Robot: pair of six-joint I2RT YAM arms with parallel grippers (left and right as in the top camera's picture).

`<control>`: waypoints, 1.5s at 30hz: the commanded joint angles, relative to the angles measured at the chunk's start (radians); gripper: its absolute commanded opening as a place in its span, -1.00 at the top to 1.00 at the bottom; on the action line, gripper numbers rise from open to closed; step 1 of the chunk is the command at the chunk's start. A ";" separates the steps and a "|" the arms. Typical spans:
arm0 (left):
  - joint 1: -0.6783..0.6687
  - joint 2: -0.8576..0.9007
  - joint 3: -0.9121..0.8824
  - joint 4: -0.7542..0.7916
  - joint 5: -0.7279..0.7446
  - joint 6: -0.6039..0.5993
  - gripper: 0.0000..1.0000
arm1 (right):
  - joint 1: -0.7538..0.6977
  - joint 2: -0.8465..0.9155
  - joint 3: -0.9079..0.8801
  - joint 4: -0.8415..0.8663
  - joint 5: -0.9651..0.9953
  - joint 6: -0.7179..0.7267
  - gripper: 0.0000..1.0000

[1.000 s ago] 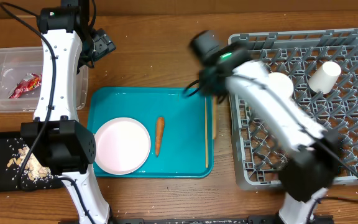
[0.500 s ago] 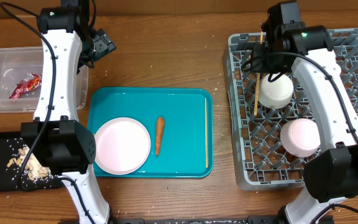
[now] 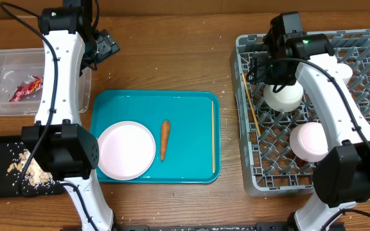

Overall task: Sort waste into correct bins and load items into the dishwasher
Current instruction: 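Carry the chopsticks right into the rack and release them, then move the right gripper back to the second chopstick and grasp it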

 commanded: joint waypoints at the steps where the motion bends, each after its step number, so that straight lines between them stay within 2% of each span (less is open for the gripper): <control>1: -0.007 -0.039 -0.004 0.001 0.001 -0.010 -1.00 | 0.003 -0.004 0.013 -0.020 -0.127 0.020 -0.44; 6: -0.007 -0.039 -0.004 0.001 0.001 -0.010 -1.00 | 0.010 -0.026 0.026 -0.027 -0.362 0.019 -0.43; 9: -0.007 -0.039 -0.004 0.001 0.001 -0.010 -1.00 | 0.045 -0.028 0.025 -0.028 -0.412 0.024 -0.37; 14: -0.007 -0.039 -0.004 0.001 0.001 -0.010 -1.00 | 0.183 -0.025 0.016 -0.015 -0.251 0.140 -0.40; 18: -0.007 -0.039 -0.004 0.001 0.001 -0.010 -1.00 | 0.317 0.000 0.016 -0.005 -0.027 0.309 -0.74; 20: -0.007 -0.039 -0.004 0.001 0.001 -0.010 -1.00 | 0.365 0.020 0.016 -0.003 0.031 0.331 -0.89; 22: -0.007 -0.039 -0.004 0.001 0.001 -0.010 -1.00 | 0.401 0.050 0.016 -0.003 0.050 0.331 -0.95; 26: -0.007 -0.039 -0.004 0.001 0.001 -0.010 -0.99 | 0.427 0.124 0.016 -0.003 0.047 0.385 -0.96; 32: -0.007 -0.039 -0.004 0.001 0.001 -0.010 -1.00 | 0.429 0.233 0.016 -0.003 0.020 0.387 -0.96; 45: -0.007 -0.039 -0.004 0.001 0.001 -0.010 -1.00 | 0.430 0.310 0.015 0.019 -0.014 0.388 -0.96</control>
